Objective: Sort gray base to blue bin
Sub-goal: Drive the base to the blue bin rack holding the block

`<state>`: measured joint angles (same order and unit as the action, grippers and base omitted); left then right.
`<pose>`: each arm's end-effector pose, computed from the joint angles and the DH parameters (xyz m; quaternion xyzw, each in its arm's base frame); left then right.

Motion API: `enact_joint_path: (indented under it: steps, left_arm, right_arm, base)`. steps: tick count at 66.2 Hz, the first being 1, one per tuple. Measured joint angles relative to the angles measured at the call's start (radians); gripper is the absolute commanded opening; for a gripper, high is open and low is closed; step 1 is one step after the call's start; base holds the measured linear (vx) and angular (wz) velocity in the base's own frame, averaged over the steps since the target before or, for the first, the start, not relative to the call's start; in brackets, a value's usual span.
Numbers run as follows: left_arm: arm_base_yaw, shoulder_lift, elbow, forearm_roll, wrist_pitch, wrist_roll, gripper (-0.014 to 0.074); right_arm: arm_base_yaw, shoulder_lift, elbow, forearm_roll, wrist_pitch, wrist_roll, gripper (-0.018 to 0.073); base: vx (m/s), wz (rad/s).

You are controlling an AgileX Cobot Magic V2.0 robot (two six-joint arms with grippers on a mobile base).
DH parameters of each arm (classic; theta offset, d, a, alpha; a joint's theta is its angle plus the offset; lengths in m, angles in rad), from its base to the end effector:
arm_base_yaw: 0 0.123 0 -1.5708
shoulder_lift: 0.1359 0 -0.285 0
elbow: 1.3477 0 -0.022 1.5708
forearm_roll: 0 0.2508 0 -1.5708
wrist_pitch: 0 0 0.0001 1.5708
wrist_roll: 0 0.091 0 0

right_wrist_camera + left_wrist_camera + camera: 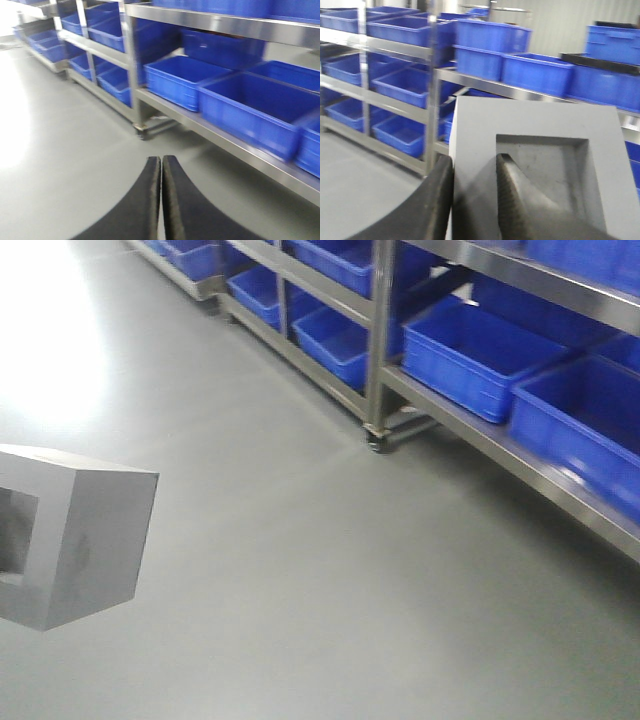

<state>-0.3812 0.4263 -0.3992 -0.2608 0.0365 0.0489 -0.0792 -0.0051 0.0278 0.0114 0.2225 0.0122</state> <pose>0.0914 -0.0376 0.3141 0.0625 0.6955 -0.2123 0.6836 0.0560 -0.0042 0.1839 0.0382 0.7597 -0.0172 0.6489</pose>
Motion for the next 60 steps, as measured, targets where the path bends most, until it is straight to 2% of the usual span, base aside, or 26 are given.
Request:
enact_joint_path:
  steps: [37, 60]
  left_arm:
    - [0.0, 0.0, 0.0, 0.0, -0.001, 0.0, 0.0002]
    - [0.0, 0.0, 0.0, 0.0, 0.0, 0.0, 0.0002]
  right_arm:
    - [0.0, 0.0, 0.0, 0.0, 0.0, 0.0, -0.0005]
    - [0.0, 0.0, 0.0, 0.0, 0.0, 0.0, -0.0005]
  base:
    - [0.32, 0.6]
    - [0.38, 0.32]
